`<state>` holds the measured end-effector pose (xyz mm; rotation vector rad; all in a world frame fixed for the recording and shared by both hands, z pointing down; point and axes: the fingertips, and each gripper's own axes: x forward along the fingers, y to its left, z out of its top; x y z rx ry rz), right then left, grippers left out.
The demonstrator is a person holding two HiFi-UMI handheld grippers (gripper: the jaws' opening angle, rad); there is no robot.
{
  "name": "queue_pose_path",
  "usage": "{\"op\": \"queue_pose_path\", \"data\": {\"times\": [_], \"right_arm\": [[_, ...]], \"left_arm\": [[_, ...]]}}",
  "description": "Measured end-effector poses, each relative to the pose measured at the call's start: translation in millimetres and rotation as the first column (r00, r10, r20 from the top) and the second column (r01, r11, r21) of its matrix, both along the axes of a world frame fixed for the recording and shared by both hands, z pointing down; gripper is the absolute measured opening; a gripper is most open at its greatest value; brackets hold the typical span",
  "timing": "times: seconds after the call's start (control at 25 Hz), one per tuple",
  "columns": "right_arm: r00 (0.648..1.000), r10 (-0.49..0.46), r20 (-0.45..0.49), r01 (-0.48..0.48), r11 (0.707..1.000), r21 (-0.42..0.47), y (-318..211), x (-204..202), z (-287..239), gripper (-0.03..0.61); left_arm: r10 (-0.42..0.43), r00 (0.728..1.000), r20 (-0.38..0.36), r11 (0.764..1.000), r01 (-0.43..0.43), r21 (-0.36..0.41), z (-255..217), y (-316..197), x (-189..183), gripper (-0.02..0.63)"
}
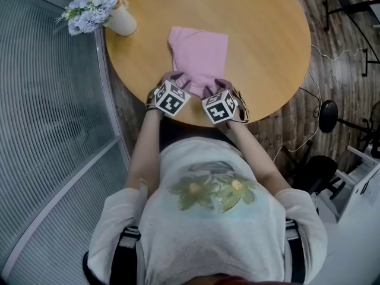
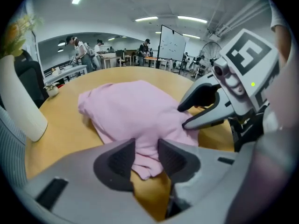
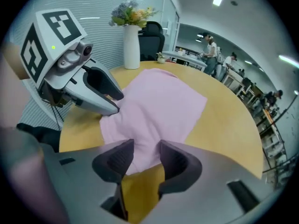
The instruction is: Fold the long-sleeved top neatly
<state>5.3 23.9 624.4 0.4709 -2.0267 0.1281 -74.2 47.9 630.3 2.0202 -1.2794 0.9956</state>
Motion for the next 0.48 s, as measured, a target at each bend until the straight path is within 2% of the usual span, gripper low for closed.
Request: {"op": "queue_pose_path", "data": {"times": [0.24, 0.48], "right_arm": [[0.988, 0.157, 0.001, -0.157, 0.987, -0.025, -61, 21, 0, 0.190], [0.983, 0.184, 0.011, -0.184, 0.982, -0.034, -98, 34, 0, 0.190]], "left_arm": [[0.058, 0.998, -0.039, 0.998, -0.058, -0.014, -3, -68, 18, 0.140], [0.072, 0.997, -0.029, 0.997, -0.073, -0.019, -5, -104, 31, 0.140]]}}
